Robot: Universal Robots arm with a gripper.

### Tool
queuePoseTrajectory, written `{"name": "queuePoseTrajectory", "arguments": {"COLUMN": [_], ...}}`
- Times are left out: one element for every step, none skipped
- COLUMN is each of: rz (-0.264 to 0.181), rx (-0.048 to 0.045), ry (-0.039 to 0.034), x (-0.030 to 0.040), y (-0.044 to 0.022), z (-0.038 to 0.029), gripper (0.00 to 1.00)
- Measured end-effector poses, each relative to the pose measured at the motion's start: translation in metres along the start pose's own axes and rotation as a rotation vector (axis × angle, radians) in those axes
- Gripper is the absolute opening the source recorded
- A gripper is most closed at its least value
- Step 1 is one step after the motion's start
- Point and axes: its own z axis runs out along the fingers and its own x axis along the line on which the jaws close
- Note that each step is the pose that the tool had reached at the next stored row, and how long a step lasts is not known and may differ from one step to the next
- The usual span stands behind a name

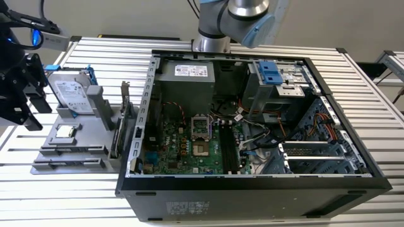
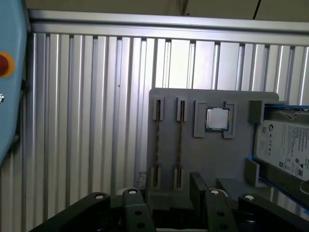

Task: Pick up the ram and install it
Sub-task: 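Pick up the ram and move it above insertion slot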

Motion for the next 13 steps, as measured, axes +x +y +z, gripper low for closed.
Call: {"name": "queuePoseTrajectory", "arguments": {"rz": [0.000, 0.000, 0.000, 0.000, 0.000, 0.000, 0.000, 0.000, 0.000, 0.000, 0.000, 0.000, 0.000], "rx": [0.0000, -0.0001, -0.0001, -0.0001, -0.0002, -0.0002, -0.0002, -0.0002, -0.0003, -0.0003, -0.0003, -0.0002, -0.0003], "ry": [0.0006, 0.0013, 0.0020, 0.0028, 0.0035, 0.0041, 0.0045, 0.0050, 0.0054, 0.0057, 0.0060, 0.0063, 0.0066], "x": [0.0000, 0.0000, 0.0000, -0.0001, -0.0001, -0.0001, -0.0001, -0.0001, -0.0002, -0.0002, -0.0002, -0.0002, -0.0002], "y": [0.0000, 0.0000, 0.0000, 0.0000, 0.0000, 0.0000, 0.0000, 0.0001, 0.0001, 0.0001, 0.0001, 0.0001, 0.0001], "z": [0.0005, 0.0009, 0.0014, 0.0019, 0.0024, 0.0030, 0.0035, 0.0041, 0.0047, 0.0053, 0.0059, 0.0065, 0.0069], "gripper": [1.00, 1.00, 1.00, 1.00, 1.00, 1.00, 1.00, 1.00, 1.00, 1.00, 1.00, 1.00, 1.00]}}
